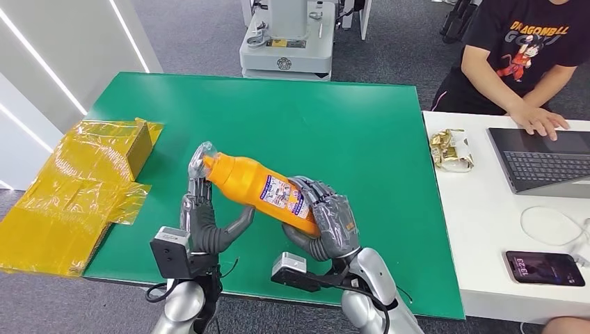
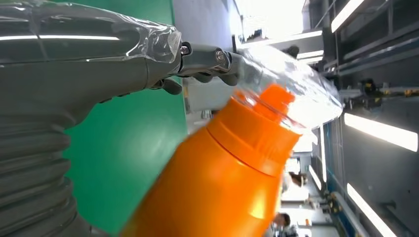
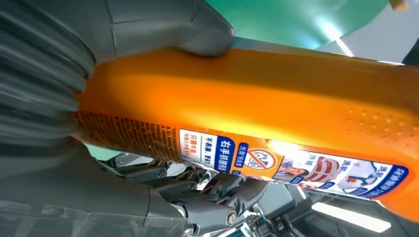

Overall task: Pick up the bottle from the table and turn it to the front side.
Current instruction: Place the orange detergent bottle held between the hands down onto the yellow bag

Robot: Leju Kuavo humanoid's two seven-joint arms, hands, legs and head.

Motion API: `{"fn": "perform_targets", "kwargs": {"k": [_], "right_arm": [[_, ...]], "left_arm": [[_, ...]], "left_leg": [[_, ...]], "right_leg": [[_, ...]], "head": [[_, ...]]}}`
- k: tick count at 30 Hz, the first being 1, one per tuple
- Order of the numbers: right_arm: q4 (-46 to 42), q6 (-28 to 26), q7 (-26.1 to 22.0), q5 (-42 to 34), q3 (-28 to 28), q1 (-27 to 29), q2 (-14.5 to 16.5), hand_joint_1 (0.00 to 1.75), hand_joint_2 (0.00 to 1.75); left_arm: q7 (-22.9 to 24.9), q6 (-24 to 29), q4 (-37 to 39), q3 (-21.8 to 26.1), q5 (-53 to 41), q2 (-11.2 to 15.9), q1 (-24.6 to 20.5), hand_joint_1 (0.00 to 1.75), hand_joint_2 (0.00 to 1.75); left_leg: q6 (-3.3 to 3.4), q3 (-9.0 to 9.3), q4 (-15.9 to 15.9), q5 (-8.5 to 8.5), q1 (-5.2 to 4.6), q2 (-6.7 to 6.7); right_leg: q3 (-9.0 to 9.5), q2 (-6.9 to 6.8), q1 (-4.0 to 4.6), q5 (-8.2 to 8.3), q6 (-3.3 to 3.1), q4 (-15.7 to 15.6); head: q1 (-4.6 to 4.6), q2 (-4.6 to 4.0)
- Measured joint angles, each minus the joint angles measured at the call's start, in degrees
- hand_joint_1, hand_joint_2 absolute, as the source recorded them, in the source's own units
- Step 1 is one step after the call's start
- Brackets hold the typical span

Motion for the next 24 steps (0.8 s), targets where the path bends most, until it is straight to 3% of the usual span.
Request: {"fn": "perform_targets", "kwargs": {"k": [6, 11, 14, 18, 24], "right_arm": [[0.05, 1.20, 0.34, 1.23, 0.11, 0.18, 0.01, 1.75, 1.75], [0.08, 1.82, -0.30, 2.20, 0.07, 0.20, 0.01, 1.75, 1.75], [0.09, 1.83, -0.40, 2.32, 0.05, 0.19, 0.01, 1.75, 1.75], [0.22, 1.94, -0.86, 3.33, -0.09, 0.32, 0.01, 1.75, 1.75], [-0.05, 4.05, -0.84, 3.71, -0.26, 0.73, 0.01, 1.75, 1.75]], "left_arm": [[0.40, -7.44, -0.20, 0.00, 4.95, 0.02, -0.08, 0.00, 1.75], [0.40, -17.46, -0.13, 0.00, 14.23, 0.19, -0.54, 0.00, 1.75], [0.40, -18.60, -0.08, 0.00, 15.22, 0.24, -0.68, 0.00, 1.75], [0.37, -24.81, 1.11, -0.04, 19.81, 0.82, -1.82, 0.00, 1.75], [-0.22, -22.50, 2.42, -0.11, 18.45, 1.19, -2.84, 0.00, 1.75]], "left_leg": [[0.00, 0.01, 0.00, 0.00, 0.00, 0.01], [0.00, 0.01, 0.00, 0.00, 0.00, 0.01], [0.00, 0.01, 0.00, 0.00, 0.00, 0.01], [0.00, 0.03, 0.00, 0.00, 0.00, 0.03], [0.00, 0.03, 0.00, 0.00, 0.00, 0.04]], "right_leg": [[-0.01, 0.02, 0.00, 0.00, 0.00, 0.00], [-0.01, 0.02, 0.00, 0.00, 0.00, 0.00], [-0.01, 0.02, 0.00, 0.00, 0.00, 0.00], [-0.01, 0.04, 0.00, 0.00, 0.00, 0.00], [-0.03, 0.05, 0.00, 0.00, 0.00, -0.01]], "head": [[0.00, 0.00], [0.01, 0.00], [0.01, 0.00], [0.00, 0.00], [0.00, 0.00]]}}
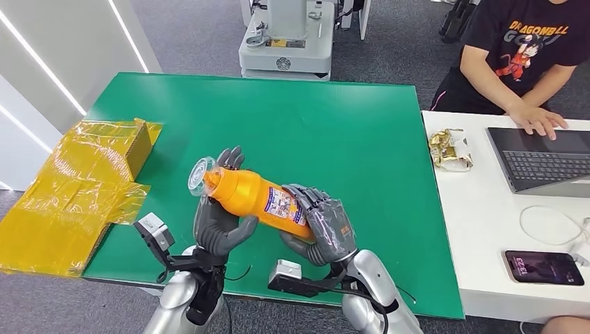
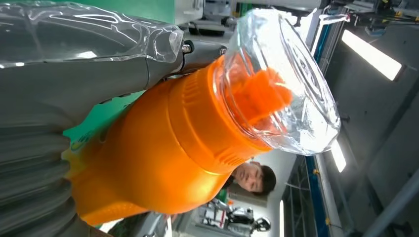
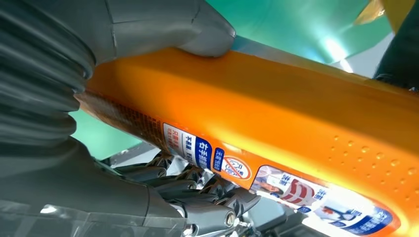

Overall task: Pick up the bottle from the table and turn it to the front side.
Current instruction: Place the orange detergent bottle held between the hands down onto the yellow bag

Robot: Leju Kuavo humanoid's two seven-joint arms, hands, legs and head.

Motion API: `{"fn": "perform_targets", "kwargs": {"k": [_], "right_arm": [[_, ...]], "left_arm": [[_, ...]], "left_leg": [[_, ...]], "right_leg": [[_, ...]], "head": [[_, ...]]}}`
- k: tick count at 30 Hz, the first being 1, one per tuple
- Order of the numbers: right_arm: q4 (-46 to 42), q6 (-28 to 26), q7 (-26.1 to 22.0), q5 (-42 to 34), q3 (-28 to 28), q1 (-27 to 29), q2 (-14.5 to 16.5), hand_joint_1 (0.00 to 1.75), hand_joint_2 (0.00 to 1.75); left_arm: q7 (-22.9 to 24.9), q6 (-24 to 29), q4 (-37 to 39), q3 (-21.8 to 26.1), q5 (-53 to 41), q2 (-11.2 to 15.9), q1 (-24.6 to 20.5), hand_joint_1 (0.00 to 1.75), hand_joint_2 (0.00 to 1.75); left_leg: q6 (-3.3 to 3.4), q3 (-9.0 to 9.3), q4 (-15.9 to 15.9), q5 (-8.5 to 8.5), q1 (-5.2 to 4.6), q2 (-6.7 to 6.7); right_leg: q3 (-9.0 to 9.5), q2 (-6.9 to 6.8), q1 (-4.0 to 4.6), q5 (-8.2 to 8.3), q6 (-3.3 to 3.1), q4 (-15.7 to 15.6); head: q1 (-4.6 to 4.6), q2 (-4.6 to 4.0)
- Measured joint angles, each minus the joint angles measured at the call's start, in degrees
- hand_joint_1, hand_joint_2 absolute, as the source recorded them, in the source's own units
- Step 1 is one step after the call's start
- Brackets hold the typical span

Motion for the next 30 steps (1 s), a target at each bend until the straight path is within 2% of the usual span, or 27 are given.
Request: {"fn": "perform_targets", "kwargs": {"k": [11, 18, 19, 22, 23, 30], "right_arm": [[0.18, 3.34, -1.66, -1.40, 0.09, 0.48, 0.00, 1.75, 1.75], [0.85, 4.03, -2.25, -2.60, 0.16, 0.46, -0.02, 1.75, 1.75], [0.97, 4.09, -2.25, -2.69, 0.17, 0.45, -0.02, 1.75, 1.75], [1.29, 4.17, -2.20, -2.93, 0.21, 0.40, -0.08, 1.75, 1.75], [1.39, 4.16, -2.11, -2.99, 0.23, 0.36, -0.11, 1.75, 1.75], [1.67, 3.87, -1.17, -2.57, 0.28, 0.25, -0.45, 1.75, 1.75]], "left_arm": [[-1.76, 7.56, 4.37, -1.21, -1.89, 0.14, -2.44, 0.00, 1.75], [-3.50, 10.01, 7.67, -2.77, -0.20, 0.38, -3.45, 0.00, 1.75], [-3.79, 10.32, 8.09, -3.02, 0.22, 0.50, -3.67, 0.23, 1.75], [-4.84, 11.50, 9.27, -3.94, 1.94, 0.95, -4.39, 1.53, 1.75], [-5.18, 11.89, 9.59, -4.30, 2.49, 1.08, -4.56, 1.73, 1.75], [-5.98, 12.96, 10.24, -5.79, 3.86, 1.32, -4.48, 1.75, 1.75]], "left_leg": [[0.00, -0.01, 0.00, 0.00, 0.00, -0.01], [0.00, -0.01, 0.00, 0.00, 0.00, 0.00], [0.00, -0.01, 0.00, 0.00, 0.00, 0.00], [0.00, -0.01, 0.00, 0.00, 0.00, 0.00], [0.00, -0.01, 0.00, 0.00, 0.00, 0.00], [0.00, -0.01, 0.00, 0.00, 0.00, 0.00]], "right_leg": [[0.01, 0.00, 0.00, 0.00, 0.00, 0.00], [0.00, 0.00, 0.00, 0.00, 0.00, 0.00], [0.00, 0.00, 0.00, 0.00, 0.00, 0.00], [0.00, 0.00, 0.00, 0.00, 0.00, 0.00], [0.00, 0.00, 0.00, 0.00, 0.00, 0.00], [0.00, 0.01, 0.00, 0.00, 0.00, 0.00]], "head": [[-0.01, 0.00], [0.00, 0.00], [0.00, 0.00], [-0.01, 0.00], [-0.01, 0.00], [0.01, 0.00]]}}
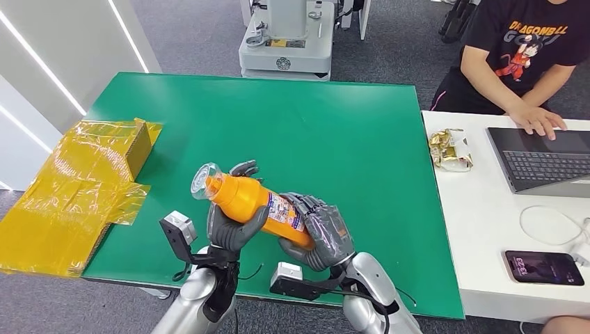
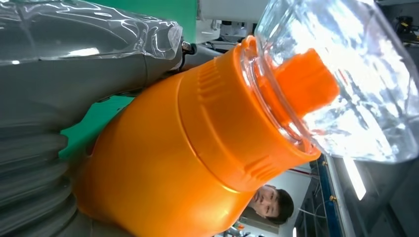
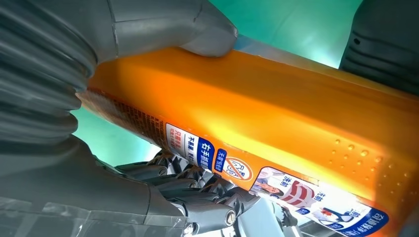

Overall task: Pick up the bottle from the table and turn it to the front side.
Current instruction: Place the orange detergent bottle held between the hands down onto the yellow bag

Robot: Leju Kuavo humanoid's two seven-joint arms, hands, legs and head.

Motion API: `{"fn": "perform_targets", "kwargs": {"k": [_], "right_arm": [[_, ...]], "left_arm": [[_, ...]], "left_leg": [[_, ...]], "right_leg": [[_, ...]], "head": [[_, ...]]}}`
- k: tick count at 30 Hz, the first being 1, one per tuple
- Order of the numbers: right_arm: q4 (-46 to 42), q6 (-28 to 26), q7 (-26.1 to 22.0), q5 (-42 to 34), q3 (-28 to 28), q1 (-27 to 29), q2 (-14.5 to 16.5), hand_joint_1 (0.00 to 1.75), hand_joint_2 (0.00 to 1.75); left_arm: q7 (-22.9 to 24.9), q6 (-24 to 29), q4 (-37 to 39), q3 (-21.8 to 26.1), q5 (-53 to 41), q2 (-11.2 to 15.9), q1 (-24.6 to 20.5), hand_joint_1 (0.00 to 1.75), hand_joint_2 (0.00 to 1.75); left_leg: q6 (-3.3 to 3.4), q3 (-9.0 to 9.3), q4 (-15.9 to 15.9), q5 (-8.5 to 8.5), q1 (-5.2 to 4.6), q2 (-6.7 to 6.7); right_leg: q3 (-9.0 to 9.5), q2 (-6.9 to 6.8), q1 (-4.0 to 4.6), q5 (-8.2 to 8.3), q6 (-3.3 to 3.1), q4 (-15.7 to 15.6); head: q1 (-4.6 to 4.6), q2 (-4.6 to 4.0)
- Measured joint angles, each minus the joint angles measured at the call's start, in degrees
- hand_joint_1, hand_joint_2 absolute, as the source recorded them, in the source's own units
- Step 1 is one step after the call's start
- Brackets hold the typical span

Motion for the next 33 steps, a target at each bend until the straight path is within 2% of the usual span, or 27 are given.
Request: {"fn": "perform_targets", "kwargs": {"k": [33], "right_arm": [[-0.31, -0.02, 0.02, 0.01, 0.84, 0.33, -0.25, 1.75, 1.75]], "left_arm": [[-0.02, 0.27, 0.00, -0.10, 0.04, 0.20, 0.02, 1.75, 1.75]], "left_leg": [[0.00, 0.01, 0.00, 0.00, 0.00, 0.00]], "right_leg": [[0.00, 0.00, 0.00, 0.00, 0.00, 0.00]], "head": [[0.00, 0.00]]}}
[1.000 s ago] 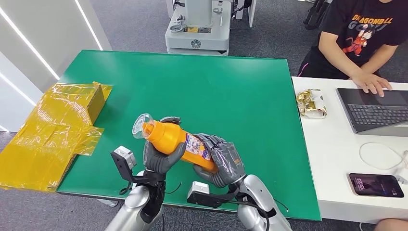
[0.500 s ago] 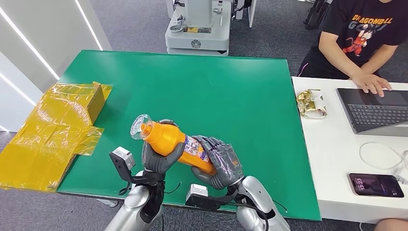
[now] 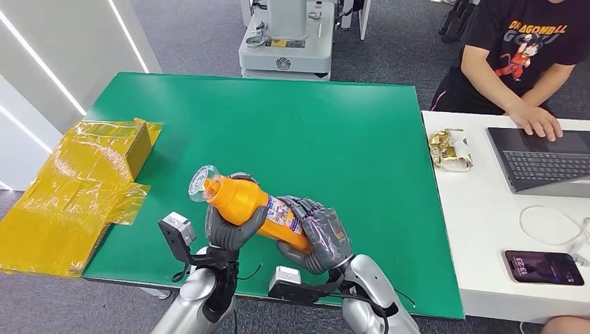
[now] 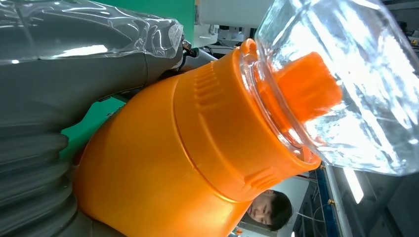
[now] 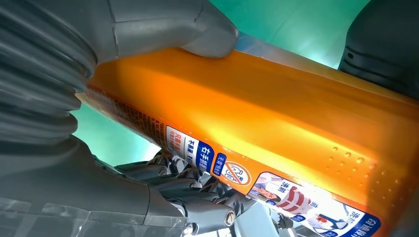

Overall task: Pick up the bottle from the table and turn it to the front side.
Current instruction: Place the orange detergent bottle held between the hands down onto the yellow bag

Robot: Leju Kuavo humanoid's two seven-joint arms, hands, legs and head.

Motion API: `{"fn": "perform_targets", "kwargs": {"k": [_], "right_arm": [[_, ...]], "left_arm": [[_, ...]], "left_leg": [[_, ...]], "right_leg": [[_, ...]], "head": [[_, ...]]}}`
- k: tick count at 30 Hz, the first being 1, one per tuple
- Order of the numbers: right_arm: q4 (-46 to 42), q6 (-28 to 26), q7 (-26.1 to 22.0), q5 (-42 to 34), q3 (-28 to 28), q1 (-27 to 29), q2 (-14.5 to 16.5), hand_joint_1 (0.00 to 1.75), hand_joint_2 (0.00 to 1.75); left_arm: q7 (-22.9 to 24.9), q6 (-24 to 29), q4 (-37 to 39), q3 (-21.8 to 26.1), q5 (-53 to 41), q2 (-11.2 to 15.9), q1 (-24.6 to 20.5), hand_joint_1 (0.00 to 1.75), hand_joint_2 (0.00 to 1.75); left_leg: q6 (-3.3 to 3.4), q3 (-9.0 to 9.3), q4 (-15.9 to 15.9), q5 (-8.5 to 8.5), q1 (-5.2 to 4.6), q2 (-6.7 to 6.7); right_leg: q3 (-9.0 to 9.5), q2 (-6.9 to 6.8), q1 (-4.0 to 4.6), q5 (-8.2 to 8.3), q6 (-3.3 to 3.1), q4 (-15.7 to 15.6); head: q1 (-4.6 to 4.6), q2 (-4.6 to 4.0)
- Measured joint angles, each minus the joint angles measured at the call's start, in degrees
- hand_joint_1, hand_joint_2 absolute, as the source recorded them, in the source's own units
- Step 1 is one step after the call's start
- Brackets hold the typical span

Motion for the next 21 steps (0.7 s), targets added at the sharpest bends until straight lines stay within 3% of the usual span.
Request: {"fn": "perform_targets", "kwargs": {"k": [21], "right_arm": [[0.00, 0.00, 0.00, 0.02, 0.00, 0.00, -0.02, 1.75, 1.75]], "left_arm": [[0.00, 0.00, 0.00, 0.00, 0.00, 0.00, 0.00, 1.75, 1.75]], "left_leg": [[0.00, 0.00, 0.00, 0.00, 0.00, 0.00]], "right_leg": [[0.00, 0.00, 0.00, 0.00, 0.00, 0.00]], "head": [[-0.02, 0.00]]}}
